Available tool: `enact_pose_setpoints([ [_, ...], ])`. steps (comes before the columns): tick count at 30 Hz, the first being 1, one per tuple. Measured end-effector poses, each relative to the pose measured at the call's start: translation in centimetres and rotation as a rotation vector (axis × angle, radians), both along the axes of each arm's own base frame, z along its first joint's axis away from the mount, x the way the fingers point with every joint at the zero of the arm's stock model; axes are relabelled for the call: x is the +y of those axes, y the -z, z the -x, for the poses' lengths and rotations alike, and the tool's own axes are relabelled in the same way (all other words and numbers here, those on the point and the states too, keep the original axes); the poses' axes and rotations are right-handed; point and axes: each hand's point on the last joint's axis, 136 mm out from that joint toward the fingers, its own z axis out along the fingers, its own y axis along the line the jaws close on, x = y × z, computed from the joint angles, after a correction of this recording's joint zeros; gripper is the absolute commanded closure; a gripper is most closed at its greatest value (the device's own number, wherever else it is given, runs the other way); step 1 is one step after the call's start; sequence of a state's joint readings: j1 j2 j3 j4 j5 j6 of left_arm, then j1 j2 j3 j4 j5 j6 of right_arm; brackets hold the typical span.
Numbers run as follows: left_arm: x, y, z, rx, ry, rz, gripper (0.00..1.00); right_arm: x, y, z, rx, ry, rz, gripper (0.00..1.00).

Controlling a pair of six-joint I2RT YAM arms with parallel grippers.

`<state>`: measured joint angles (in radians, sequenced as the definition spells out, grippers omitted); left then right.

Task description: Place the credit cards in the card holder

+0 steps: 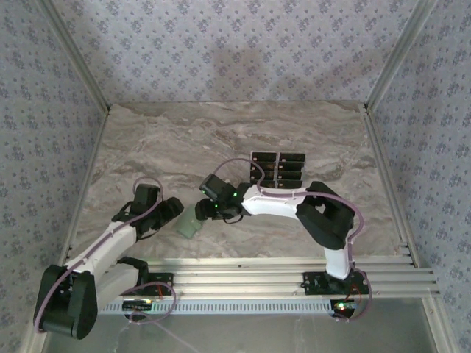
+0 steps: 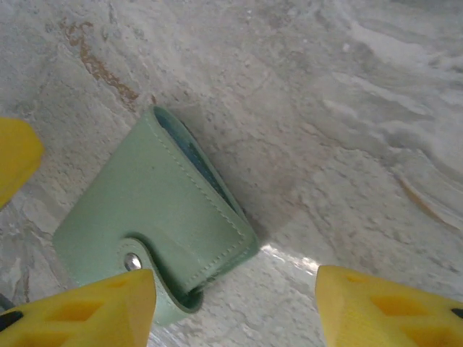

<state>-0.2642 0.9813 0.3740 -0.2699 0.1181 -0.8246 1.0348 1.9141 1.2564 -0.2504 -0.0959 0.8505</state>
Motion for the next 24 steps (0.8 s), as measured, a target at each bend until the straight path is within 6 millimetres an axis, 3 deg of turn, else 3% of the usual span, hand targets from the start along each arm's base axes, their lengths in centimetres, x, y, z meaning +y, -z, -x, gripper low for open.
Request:
enact_pose_setpoints([
  [6, 0.1, 0.1, 0.1, 0.002, -0.007, 0.003, 0.31, 1.2, 0.8, -0.2, 0.027, -0.003, -0.016, 0.42],
  [14, 0.1, 0.3, 0.3, 0.008, -0.012, 0.005, 0.31, 2.1, 1.9, 0.0, 0.061, -0.003, -0.033, 0.53],
  [19, 0.1, 0.5, 0.4, 0.013, -0.013, 0.005, 0.31, 2.3, 1.9, -0.1, 0.075, 0.003, -0.049, 0.65],
  [24, 0.1, 0.5, 0.4, 0.010, -0.012, 0.006, 0.31, 2.6, 1.7, -0.3, 0.081, 0.005, -0.070, 0.88],
])
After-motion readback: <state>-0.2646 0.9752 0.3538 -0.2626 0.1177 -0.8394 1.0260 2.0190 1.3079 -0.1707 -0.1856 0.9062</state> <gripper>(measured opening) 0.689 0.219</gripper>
